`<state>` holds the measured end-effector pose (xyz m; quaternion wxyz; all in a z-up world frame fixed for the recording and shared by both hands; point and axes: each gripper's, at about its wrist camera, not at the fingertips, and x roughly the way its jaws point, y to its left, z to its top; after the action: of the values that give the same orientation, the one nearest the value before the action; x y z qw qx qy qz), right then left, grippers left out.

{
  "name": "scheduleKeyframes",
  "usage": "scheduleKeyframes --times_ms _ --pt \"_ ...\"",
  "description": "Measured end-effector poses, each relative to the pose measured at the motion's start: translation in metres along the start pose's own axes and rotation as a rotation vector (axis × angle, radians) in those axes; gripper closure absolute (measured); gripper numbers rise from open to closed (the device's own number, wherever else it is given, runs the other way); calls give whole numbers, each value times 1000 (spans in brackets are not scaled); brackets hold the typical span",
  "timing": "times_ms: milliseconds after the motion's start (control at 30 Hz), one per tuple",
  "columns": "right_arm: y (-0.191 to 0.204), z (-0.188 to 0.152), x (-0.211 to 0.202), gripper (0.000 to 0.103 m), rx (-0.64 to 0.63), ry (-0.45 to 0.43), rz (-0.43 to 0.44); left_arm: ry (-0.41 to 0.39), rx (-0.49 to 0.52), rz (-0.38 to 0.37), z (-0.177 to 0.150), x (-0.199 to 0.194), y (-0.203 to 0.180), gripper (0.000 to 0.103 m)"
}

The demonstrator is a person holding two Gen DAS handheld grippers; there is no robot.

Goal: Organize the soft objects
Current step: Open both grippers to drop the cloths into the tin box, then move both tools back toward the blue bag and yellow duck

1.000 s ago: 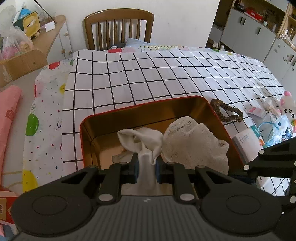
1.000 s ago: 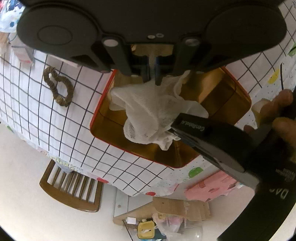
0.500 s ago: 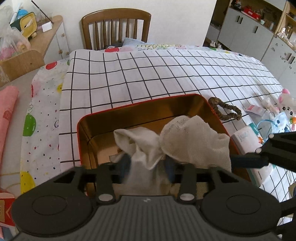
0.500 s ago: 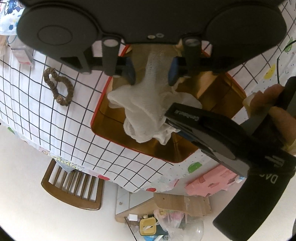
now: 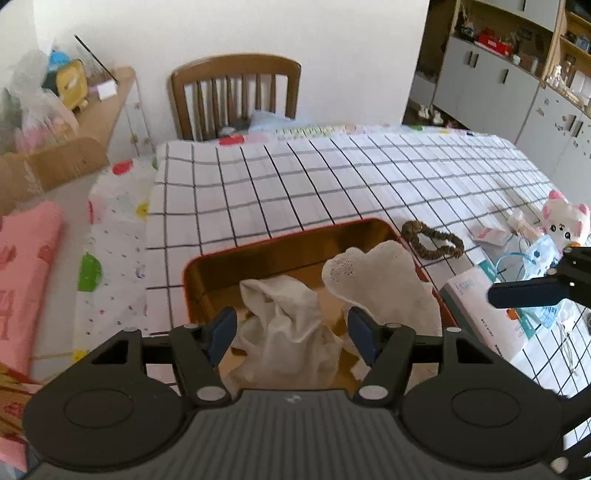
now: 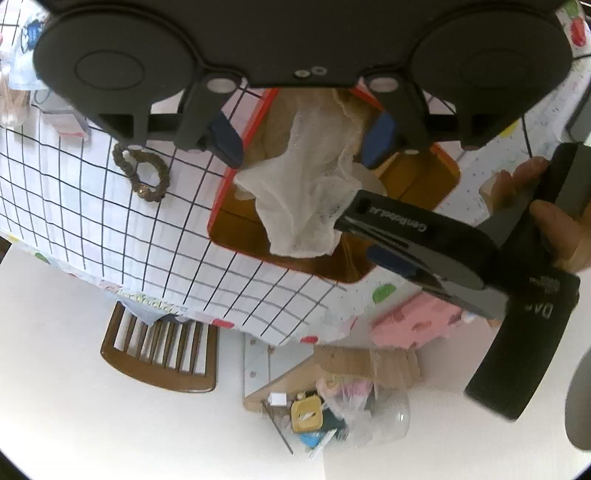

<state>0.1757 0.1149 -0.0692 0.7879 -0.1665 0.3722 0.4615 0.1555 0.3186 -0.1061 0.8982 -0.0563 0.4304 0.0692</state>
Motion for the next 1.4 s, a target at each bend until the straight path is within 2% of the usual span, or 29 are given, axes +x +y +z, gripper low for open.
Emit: scheduleKeyframes --times_ms 300,400,733,833,1133,1200,1267,1400 --pt "-2 -4 -47 24 49 -82 11 -106 -16 -29 1 -46 -12 36" --pt "-4 -8 -63 22 59 -110 6 -133 -13 -46 1 -61 -22 28" --pt "-20 -25 -112 16 135 -200 -48 -215 55 -113 1 -101 -73 27" --pt "-27 -33 -125 12 146 -229 -77 -244 67 -130 1 -110 -90 17" --pt "-54 -69 -166 9 217 -281 -148 -281 77 -247 4 -117 -137 16" --pt "-61 -80 -174 9 234 -283 -164 -283 89 -267 3 -116 -149 11" --pt "-68 -92 -182 9 250 -281 -184 -287 103 -284 3 -115 -161 2" --pt "-84 -115 -197 9 292 -273 -218 -301 124 -315 1 -112 -186 1"
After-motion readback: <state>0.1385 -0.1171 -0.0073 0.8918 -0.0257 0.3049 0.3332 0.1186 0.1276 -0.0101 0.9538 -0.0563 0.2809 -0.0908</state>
